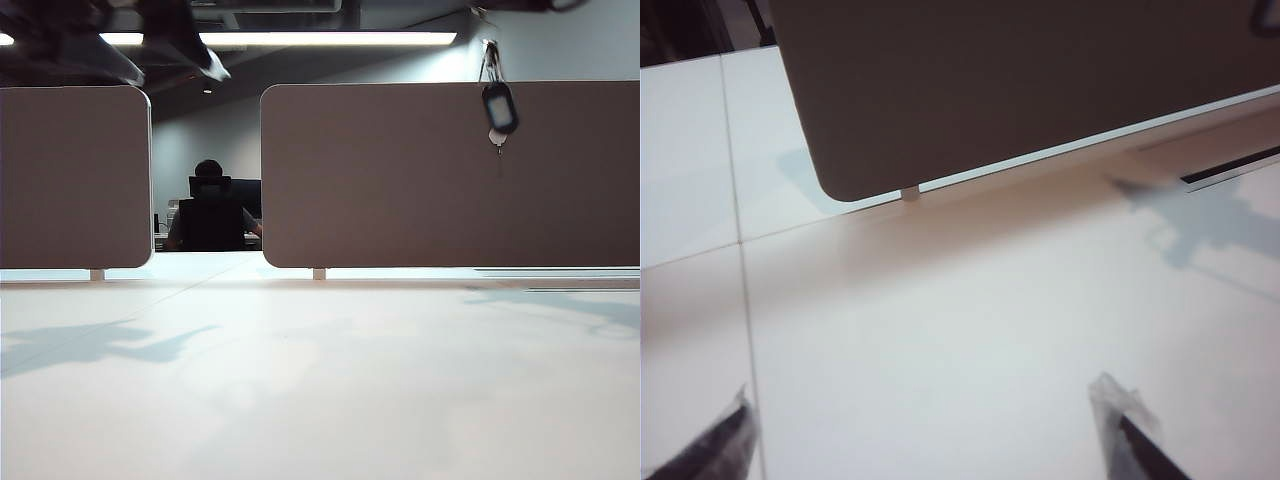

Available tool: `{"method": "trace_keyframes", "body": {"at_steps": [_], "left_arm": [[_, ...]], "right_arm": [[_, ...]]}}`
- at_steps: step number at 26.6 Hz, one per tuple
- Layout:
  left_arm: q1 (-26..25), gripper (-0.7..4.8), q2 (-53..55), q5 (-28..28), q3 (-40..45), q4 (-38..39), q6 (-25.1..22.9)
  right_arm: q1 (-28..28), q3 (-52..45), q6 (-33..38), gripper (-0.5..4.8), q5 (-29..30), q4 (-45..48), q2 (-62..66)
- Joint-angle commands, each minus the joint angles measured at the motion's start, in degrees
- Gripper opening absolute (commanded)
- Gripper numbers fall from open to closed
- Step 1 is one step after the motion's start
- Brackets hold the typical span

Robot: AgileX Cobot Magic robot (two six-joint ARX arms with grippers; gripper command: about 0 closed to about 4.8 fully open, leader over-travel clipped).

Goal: Hang the bunch of keys on the hook.

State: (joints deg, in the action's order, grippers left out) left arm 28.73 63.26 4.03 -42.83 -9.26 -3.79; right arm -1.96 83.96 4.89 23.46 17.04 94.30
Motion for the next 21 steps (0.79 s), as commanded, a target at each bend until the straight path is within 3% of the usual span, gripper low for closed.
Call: {"method": "trace_keyframes", "body": {"at_steps": [1, 10, 14, 21], "left_arm": [[0.0, 4.67, 5.2, -0.4, -3.4, -3.8, 0.4], [-0.4, 4.67, 15.1, -0.2, -7.2, -10.0, 0.4], [-1.4, 4.67, 15.9, -0.2, -7.2, -10.0, 0.4], [-2.5, 4.67, 15.9, 0.7, -7.2, -10.1, 0.5]], "right_arm": [[2.3, 5.0, 2.8, -0.02, 0.8, 3.0, 5.6], [4.0, 25.7, 2.6, -0.02, -0.5, 1.4, 24.7], [4.1, 31.4, 1.0, -0.02, -4.4, 1.0, 29.5], [6.3, 39.2, 1.1, -0.02, -5.6, 0.7, 35.3]]}}
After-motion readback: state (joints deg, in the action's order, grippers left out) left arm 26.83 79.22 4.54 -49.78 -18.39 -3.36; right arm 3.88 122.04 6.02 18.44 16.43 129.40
